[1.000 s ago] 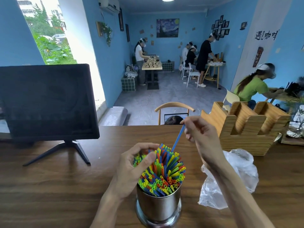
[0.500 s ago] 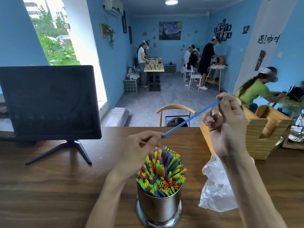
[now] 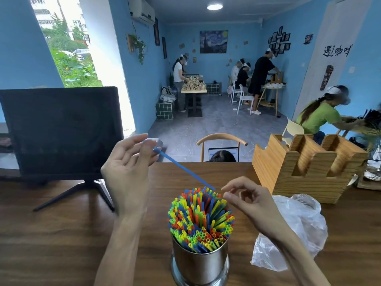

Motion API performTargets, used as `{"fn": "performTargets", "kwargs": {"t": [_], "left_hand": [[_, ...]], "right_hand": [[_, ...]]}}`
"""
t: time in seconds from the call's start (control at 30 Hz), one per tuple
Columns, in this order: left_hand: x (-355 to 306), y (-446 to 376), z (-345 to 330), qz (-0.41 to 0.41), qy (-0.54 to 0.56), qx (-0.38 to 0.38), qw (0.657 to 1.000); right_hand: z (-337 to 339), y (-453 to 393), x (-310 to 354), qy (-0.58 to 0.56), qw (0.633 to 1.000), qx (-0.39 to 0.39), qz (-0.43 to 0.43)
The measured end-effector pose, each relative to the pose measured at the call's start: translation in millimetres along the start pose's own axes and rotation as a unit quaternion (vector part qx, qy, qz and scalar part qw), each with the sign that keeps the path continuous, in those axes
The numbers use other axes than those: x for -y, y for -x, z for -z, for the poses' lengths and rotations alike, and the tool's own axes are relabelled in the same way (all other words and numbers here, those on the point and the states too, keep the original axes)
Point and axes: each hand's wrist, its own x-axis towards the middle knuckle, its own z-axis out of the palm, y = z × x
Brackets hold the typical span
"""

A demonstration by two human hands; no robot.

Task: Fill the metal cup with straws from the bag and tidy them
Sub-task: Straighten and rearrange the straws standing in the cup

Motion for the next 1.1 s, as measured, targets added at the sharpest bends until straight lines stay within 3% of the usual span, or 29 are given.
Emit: {"fn": "performTargets", "kwargs": {"t": [0.07,0.27,0.33,0.47,0.6,0.7,0.83,1.0,1.1], "left_hand": [[-1.9,2.5,-2.6,-0.024,-0.015,0.032,0.999],[9.5,18.9,-7.7,-0.046,-0.113,0.187,0.975],[16.1,24.2,-4.0,-0.035,-0.177,0.268,0.946],[23.1,28.3,3.6,0.007,-0.29,0.424,0.858],[28.2,25.6,11.1,0.021,-0.344,0.471,0.812],[28.9,23.9,10.3,0.005,-0.32,0.461,0.828],[28.7,25.5,-1.5,0.02,-0.255,0.433,0.864],[36.6,33.1,-9.7,0.037,-0.276,0.448,0.849],[36.7,33.4,-9.9,0.042,-0.222,0.45,0.864]], "right_hand": [[6.6,-0.7,-4.1,0.009,0.999,-0.013,-0.03],[1.1,-1.6,-13.2,0.031,0.995,0.049,-0.084],[1.2,-2.5,-13.9,0.024,0.996,0.039,-0.08],[0.7,-3.9,-13.9,0.017,0.998,0.033,-0.053],[-2.0,-9.6,-5.0,0.022,1.0,0.001,-0.021],[1.0,-20.9,15.4,-0.025,0.998,-0.052,0.022],[16.4,-37.5,53.8,-0.223,0.963,-0.142,0.056],[25.5,-51.0,80.6,-0.325,0.929,-0.161,0.077],[28.8,-53.5,83.1,-0.363,0.916,-0.155,0.068]]}}
